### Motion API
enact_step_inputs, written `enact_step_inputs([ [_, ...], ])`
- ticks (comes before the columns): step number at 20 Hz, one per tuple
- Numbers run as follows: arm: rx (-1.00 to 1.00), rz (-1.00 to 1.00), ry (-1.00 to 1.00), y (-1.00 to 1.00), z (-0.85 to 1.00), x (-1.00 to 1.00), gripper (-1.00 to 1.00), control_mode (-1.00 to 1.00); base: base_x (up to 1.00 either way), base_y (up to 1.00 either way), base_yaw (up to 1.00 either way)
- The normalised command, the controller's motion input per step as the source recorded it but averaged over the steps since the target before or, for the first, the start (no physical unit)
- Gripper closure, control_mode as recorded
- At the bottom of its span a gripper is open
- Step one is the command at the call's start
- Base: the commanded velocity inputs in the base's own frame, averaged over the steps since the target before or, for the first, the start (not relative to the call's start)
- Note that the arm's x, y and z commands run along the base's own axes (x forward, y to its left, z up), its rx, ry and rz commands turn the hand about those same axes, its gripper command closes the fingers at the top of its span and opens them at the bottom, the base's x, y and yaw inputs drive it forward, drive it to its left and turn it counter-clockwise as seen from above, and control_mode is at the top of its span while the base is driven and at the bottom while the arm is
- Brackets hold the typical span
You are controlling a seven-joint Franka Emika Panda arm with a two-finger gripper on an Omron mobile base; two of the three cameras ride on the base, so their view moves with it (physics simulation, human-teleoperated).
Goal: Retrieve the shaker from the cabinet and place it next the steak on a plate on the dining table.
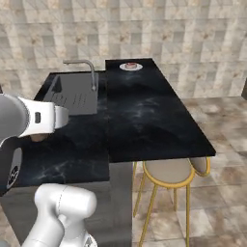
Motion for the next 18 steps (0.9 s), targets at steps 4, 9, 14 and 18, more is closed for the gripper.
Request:
enact_step_inputs([
  [4, 0.0, 0.0, 0.0, 0.0, 0.0, 0.0, 1.0, 1.0, 0.0, -0.66, -0.66],
  [9, 0.0, 0.0, 0.0, 0.0, 0.0, 0.0, 1.0, 1.0, 0.06, -0.54, -0.78],
  [14, 0.0, 0.0, 0.0, 0.0, 0.0, 0.0, 1.0, 1.0, 0.18, -0.58, -0.8],
  [18, 0.0, 0.0, 0.0, 0.0, 0.0, 0.0, 1.0, 1.0, 0.28, -0.62, -0.8],
])
